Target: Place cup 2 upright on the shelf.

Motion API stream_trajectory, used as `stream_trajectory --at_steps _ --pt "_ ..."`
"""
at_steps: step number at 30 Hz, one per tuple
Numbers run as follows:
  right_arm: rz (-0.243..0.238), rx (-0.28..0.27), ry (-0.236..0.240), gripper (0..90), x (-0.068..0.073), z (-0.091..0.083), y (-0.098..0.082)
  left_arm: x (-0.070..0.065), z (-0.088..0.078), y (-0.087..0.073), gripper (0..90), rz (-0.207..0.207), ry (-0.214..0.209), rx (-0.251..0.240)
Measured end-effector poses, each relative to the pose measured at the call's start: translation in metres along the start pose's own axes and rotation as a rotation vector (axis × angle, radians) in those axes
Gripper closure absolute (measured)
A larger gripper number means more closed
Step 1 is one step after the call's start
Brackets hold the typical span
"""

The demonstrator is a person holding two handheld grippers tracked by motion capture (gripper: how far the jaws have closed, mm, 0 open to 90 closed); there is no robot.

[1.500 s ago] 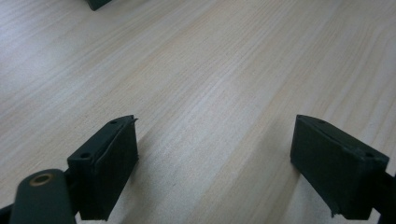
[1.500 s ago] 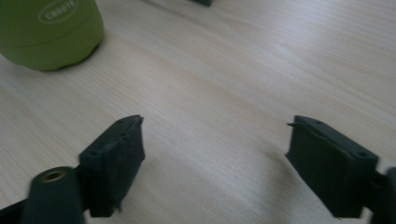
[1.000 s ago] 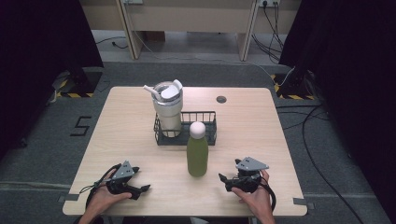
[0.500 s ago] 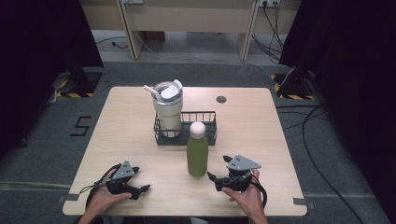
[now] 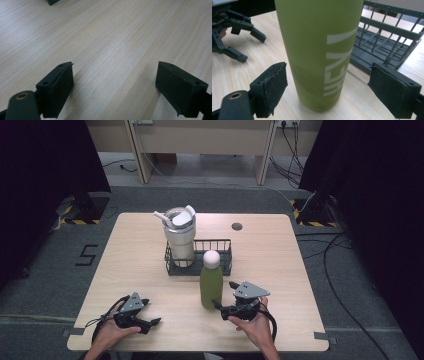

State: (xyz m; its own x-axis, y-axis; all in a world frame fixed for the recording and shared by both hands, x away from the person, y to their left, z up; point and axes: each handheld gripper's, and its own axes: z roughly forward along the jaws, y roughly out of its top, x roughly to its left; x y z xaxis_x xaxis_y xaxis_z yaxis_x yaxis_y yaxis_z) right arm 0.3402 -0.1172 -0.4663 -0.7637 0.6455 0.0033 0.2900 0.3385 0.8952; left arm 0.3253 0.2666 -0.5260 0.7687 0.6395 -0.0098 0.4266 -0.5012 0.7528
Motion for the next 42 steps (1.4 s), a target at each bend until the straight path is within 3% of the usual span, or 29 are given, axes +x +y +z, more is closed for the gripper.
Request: stream_trajectory --at_steps 13,22,30,42 --pt "-0.020 -0.020 0.029 15.1 0.003 0.022 0.004 0.000 0.000 0.000 14.4 -0.001 0.000 0.001" --pt "-0.004 -0.043 0.052 15.0 0.004 0.036 0.005 0.000 0.000 0.000 14.4 -0.001 0.000 0.001" --pt "0.007 -0.078 0.067 15.6 0.002 0.044 0.004 0.000 0.000 0.000 14.4 -0.001 0.000 0.001" --pt "-0.022 -0.125 0.052 20.8 0.003 0.047 0.004 0.000 0.000 0.000 14.4 -0.003 0.000 0.000"
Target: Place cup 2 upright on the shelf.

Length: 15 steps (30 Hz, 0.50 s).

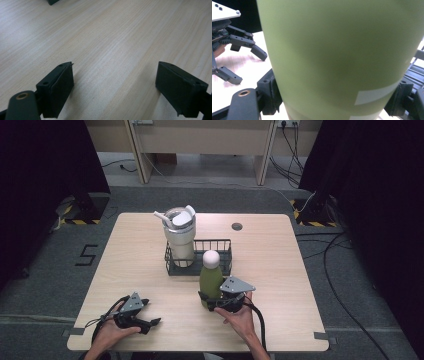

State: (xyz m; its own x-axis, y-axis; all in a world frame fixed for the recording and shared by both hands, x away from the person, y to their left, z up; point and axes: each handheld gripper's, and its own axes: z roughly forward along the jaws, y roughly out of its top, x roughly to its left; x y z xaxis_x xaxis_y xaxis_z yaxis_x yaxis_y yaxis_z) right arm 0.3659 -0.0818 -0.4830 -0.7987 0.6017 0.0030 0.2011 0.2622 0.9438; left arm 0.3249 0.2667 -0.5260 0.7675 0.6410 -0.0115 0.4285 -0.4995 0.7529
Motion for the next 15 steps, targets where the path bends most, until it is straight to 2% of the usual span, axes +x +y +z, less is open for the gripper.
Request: stream_trajectory --at_steps 5,7,15 --pt "0.019 -0.027 -0.004 21.0 -0.001 -0.003 0.003 0.000 0.000 0.000 14.4 0.000 0.002 0.000" --pt "0.004 -0.031 -0.023 21.0 -0.001 -0.008 0.011 0.000 0.000 0.000 14.4 0.000 0.001 0.000" --pt "-0.015 -0.026 -0.048 21.0 -0.006 -0.012 0.026 0.000 0.000 0.000 14.4 0.000 0.001 0.000"
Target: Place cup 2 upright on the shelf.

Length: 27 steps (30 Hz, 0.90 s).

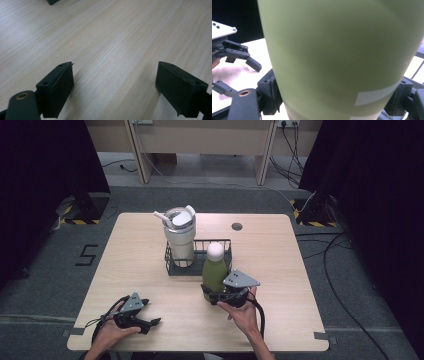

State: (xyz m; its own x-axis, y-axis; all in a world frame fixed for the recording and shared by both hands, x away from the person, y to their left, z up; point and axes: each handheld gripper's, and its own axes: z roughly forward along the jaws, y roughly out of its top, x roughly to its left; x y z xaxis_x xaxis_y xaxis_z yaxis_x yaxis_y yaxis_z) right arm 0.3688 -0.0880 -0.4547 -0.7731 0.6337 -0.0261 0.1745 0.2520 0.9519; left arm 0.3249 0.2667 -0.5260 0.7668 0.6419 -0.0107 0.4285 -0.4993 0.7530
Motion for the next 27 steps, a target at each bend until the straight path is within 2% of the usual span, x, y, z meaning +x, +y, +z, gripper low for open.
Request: stream_trajectory --at_steps 8,19,27 --pt "0.016 -0.006 -0.008 21.0 -0.009 -0.001 0.017 0.000 0.000 0.000 14.4 -0.001 0.000 0.000" --pt "0.003 -0.003 -0.023 21.1 -0.019 -0.004 0.044 0.000 0.000 0.000 14.4 -0.001 0.001 0.002" --pt "0.001 -0.010 -0.014 21.1 -0.023 -0.005 0.060 0.000 0.000 0.000 14.5 -0.001 0.001 0.001"
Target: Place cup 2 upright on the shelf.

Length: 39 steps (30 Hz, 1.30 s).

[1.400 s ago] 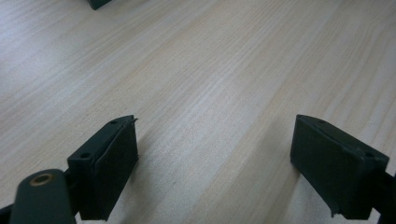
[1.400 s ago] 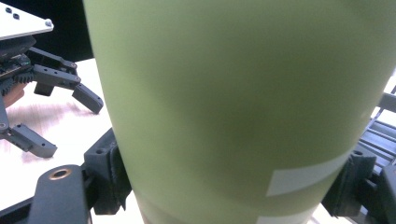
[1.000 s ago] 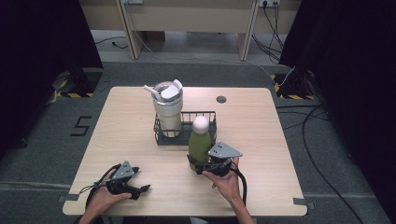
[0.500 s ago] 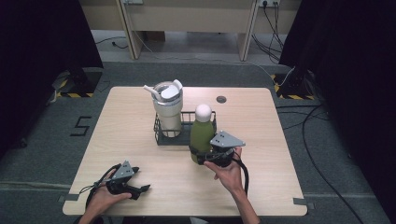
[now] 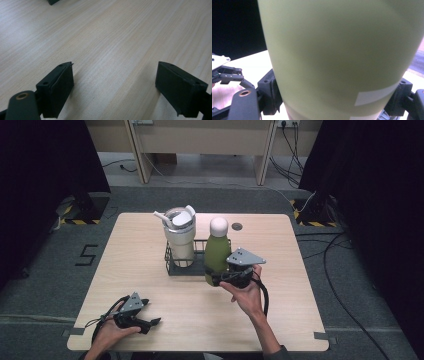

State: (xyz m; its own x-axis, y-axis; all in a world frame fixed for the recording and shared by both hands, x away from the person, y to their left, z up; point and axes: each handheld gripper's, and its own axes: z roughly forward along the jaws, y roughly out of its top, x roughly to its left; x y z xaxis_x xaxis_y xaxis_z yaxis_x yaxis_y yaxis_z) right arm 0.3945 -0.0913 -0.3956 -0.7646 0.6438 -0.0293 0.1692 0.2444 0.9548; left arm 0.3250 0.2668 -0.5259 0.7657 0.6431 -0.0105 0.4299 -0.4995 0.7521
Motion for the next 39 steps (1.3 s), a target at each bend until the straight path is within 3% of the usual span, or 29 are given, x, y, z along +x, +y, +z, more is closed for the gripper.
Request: stream_trajectory --at_steps 15,21,39 --pt "0.019 -0.029 0.003 21.1 -0.010 0.009 0.031 0.000 0.000 0.000 14.5 0.002 0.001 0.000" --pt "0.023 -0.019 -0.025 21.1 -0.022 0.017 0.042 0.000 0.000 0.000 14.5 0.000 0.001 0.000" --pt "0.042 -0.013 -0.085 21.1 -0.053 0.046 0.048 0.000 0.000 0.000 14.5 -0.001 -0.001 0.000"
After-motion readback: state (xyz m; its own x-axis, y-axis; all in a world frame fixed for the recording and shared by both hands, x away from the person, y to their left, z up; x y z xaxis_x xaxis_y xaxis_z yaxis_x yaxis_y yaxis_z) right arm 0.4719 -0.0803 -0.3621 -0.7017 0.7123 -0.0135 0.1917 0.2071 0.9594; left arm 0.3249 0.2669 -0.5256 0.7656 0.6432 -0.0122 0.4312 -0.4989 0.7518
